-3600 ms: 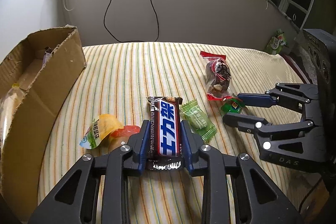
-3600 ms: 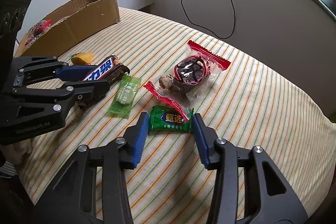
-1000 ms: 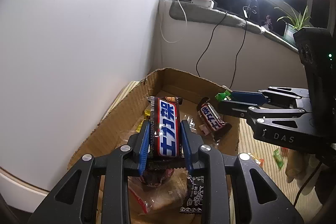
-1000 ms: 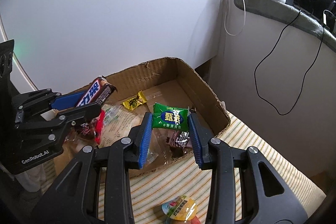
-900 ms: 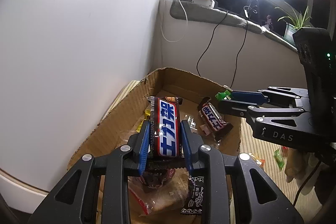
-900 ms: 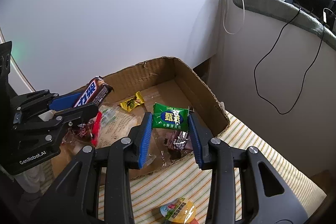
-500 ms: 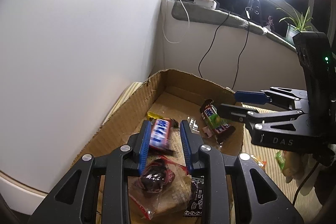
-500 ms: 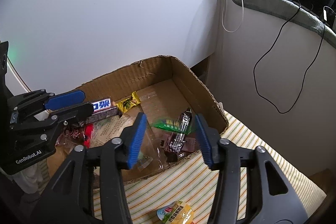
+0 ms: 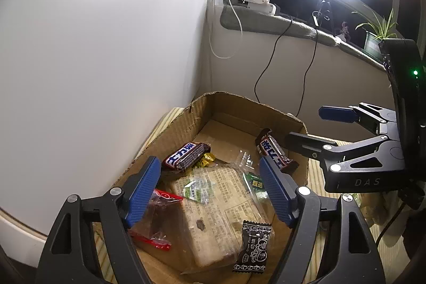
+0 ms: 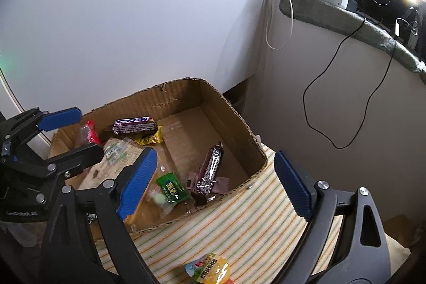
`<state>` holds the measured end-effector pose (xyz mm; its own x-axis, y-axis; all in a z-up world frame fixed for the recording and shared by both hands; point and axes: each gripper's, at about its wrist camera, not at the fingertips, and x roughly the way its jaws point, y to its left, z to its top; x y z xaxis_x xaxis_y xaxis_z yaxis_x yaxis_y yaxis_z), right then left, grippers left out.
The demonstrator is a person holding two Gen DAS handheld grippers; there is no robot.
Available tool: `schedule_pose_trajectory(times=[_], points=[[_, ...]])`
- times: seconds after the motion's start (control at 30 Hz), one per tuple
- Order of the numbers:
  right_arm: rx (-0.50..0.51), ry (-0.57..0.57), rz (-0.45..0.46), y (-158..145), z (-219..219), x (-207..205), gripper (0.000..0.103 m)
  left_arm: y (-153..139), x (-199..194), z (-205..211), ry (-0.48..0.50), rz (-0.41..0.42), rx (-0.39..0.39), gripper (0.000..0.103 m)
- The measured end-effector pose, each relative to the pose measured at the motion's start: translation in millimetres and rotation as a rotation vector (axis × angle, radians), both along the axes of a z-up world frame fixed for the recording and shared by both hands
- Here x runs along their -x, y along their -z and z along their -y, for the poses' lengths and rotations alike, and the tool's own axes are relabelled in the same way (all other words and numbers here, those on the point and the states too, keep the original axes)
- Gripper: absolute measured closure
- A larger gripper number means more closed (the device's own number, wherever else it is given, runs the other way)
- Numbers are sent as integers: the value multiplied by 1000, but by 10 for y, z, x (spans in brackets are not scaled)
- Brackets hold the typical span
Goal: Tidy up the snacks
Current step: 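Open both grippers to drop the chocolate bar and green packet into the box, then withdraw both grippers from the box back toward the remaining snacks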
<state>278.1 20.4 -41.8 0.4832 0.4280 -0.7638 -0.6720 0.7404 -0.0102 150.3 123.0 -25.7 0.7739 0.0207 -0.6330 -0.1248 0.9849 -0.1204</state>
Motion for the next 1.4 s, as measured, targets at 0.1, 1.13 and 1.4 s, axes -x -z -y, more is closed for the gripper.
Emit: schedule_pose_trajectory(times=[0.1, 1.13, 1.4], points=[[3, 7, 4, -17, 20, 17, 11, -11, 19, -6, -4, 0, 2, 26], [-64, 138, 65, -480, 1329, 545, 11, -147, 376, 701, 129, 58, 32, 28], [-68, 222, 13, -327, 1973, 599, 11, -1, 351, 1078, 215, 19, 57, 40]])
